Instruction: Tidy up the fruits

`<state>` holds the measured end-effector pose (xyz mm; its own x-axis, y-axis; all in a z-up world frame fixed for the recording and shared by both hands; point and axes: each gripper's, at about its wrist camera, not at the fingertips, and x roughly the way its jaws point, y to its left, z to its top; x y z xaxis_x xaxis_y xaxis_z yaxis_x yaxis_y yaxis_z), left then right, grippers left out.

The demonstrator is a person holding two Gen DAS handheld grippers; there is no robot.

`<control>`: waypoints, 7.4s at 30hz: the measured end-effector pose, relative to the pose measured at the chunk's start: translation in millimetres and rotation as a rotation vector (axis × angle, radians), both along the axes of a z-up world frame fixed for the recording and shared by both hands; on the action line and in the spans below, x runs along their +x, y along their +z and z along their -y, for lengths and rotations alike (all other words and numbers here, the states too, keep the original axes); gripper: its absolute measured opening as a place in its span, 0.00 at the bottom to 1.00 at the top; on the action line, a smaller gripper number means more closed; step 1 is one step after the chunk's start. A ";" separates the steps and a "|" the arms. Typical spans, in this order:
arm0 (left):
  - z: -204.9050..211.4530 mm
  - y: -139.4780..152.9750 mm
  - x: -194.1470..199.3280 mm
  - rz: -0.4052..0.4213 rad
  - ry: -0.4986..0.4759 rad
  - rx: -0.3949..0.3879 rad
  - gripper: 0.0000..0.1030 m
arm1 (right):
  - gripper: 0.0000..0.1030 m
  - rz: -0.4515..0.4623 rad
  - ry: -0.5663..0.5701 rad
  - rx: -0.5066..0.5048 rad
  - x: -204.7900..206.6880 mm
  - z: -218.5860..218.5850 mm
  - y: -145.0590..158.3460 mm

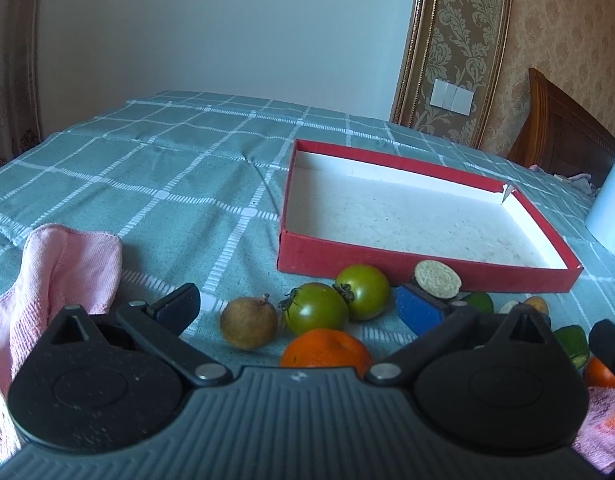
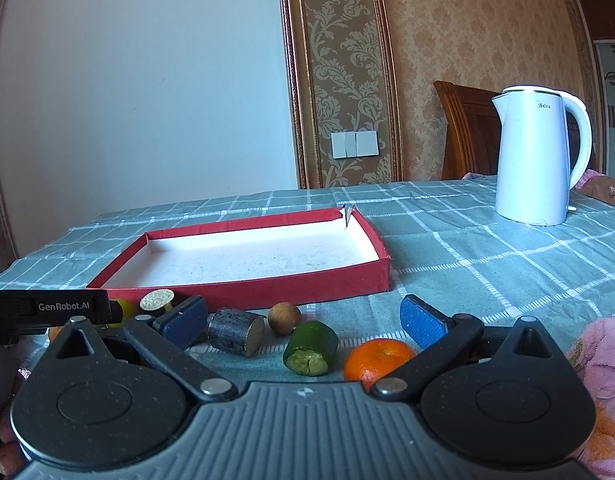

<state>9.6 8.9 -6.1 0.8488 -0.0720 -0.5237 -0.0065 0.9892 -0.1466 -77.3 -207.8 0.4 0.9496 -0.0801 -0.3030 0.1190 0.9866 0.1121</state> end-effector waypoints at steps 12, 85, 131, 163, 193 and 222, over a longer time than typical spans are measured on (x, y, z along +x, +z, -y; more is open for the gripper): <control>-4.6 1.1 1.6 -0.015 0.024 -0.007 1.00 | 1.00 0.017 -0.007 -0.003 -2.9 -0.4 0.0; 10.2 4.2 -11.4 0.074 0.048 0.108 1.00 | 1.00 -0.083 -0.009 -0.041 7.9 -2.8 4.6; 9.2 6.9 -22.6 0.161 0.082 0.129 1.00 | 1.00 -0.054 0.193 -0.112 -7.8 53.0 36.0; 10.3 6.7 -23.8 0.167 0.059 0.125 1.00 | 0.43 -0.286 0.257 -0.045 12.4 67.8 -15.7; 13.2 5.5 -20.2 0.143 0.055 0.140 1.00 | 0.64 -0.045 0.083 0.062 97.0 89.2 19.4; 26.0 -6.2 -58.9 0.277 -0.003 0.322 1.00 | 0.80 -0.123 0.041 0.121 91.6 98.7 -3.7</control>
<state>-49.3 -17.1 -12.4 0.9608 0.0555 -0.2717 -0.0077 0.9847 0.1741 14.2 -306.5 -3.3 0.9065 0.0025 -0.4223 0.0988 0.9710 0.2178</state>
